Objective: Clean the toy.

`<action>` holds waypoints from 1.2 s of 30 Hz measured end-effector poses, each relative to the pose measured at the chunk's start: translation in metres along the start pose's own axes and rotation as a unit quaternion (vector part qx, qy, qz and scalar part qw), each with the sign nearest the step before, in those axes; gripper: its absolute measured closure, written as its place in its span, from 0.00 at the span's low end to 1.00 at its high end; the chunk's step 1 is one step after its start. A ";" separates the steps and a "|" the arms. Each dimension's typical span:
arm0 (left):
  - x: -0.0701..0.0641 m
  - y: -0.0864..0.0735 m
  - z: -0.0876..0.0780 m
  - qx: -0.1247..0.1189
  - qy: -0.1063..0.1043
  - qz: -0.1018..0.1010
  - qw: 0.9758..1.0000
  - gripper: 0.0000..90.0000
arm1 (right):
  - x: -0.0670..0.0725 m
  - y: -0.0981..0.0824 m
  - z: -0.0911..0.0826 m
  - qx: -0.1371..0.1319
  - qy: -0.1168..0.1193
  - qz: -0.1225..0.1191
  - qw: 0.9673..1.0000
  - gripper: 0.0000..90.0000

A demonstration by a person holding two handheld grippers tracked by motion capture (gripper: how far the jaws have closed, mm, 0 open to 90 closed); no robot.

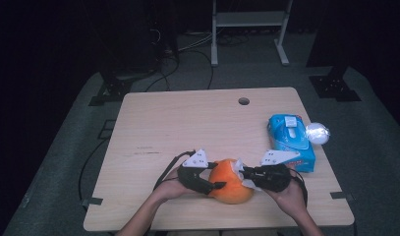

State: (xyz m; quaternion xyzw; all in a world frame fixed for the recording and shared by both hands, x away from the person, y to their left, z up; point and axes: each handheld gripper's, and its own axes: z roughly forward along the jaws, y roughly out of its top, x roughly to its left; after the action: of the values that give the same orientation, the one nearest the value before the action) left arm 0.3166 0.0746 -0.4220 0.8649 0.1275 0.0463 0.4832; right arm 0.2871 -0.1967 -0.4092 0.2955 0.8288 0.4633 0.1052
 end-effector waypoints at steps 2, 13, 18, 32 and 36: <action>-0.001 0.003 -0.003 -0.008 0.003 0.004 1.000 0.43 | 0.004 0.006 -0.006 -0.024 -0.003 -0.002 1.000 0.90; -0.003 0.003 -0.001 -0.007 0.004 0.012 1.000 0.37 | 0.001 -0.001 -0.004 -0.002 0.000 -0.006 1.000 0.90; 0.001 0.001 0.005 -0.007 0.004 -0.019 1.000 0.12 | -0.007 -0.008 -0.007 0.011 -0.004 0.007 1.000 0.90; -0.008 0.009 0.000 -0.011 0.009 0.004 1.000 0.21 | 0.016 0.013 -0.003 -0.010 0.011 -0.022 1.000 0.90; -0.007 0.005 0.010 -0.001 0.004 -0.001 1.000 0.13 | 0.020 0.005 0.006 0.011 0.038 -0.027 0.999 0.90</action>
State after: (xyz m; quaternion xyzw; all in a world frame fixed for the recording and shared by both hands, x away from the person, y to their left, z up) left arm 0.3131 0.0625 -0.4227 0.8640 0.1305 0.0492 0.4837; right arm 0.2762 -0.1788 -0.4060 0.2563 0.8449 0.4621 0.0832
